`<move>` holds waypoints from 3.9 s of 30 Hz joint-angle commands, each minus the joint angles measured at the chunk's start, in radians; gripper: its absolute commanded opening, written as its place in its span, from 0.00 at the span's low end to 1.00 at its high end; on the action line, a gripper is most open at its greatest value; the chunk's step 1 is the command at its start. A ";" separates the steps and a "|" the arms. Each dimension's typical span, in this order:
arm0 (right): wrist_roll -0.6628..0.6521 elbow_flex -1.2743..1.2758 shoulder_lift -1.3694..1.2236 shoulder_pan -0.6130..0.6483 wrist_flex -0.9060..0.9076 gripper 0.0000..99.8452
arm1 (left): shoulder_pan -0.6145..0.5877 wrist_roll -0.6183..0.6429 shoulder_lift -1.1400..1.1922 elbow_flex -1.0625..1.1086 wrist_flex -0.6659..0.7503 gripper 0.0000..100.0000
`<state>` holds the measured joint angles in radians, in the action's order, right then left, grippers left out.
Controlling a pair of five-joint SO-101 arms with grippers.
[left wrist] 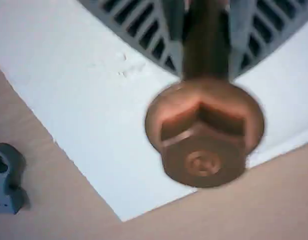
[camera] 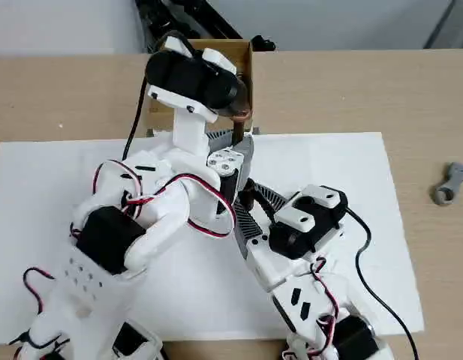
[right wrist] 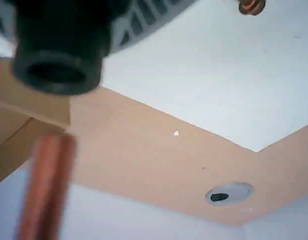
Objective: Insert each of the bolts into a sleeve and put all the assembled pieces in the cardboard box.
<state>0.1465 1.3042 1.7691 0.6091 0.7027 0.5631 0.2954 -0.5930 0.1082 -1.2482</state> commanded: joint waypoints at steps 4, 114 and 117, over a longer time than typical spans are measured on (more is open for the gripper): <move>-0.005 -0.008 0.013 0.012 -0.027 0.00 | 0.006 0.029 -0.009 0.058 0.075 0.01; 0.083 -0.485 -0.829 -0.239 -0.568 0.00 | -0.485 -0.236 -0.040 -0.228 -0.503 0.00; 0.081 -0.582 -1.036 -0.239 -0.685 0.00 | -0.549 -0.241 -0.078 -0.211 -0.502 0.00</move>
<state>0.2186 0.8608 0.9083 0.3775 0.1381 0.0706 0.0652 -0.6283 -0.0852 -1.7346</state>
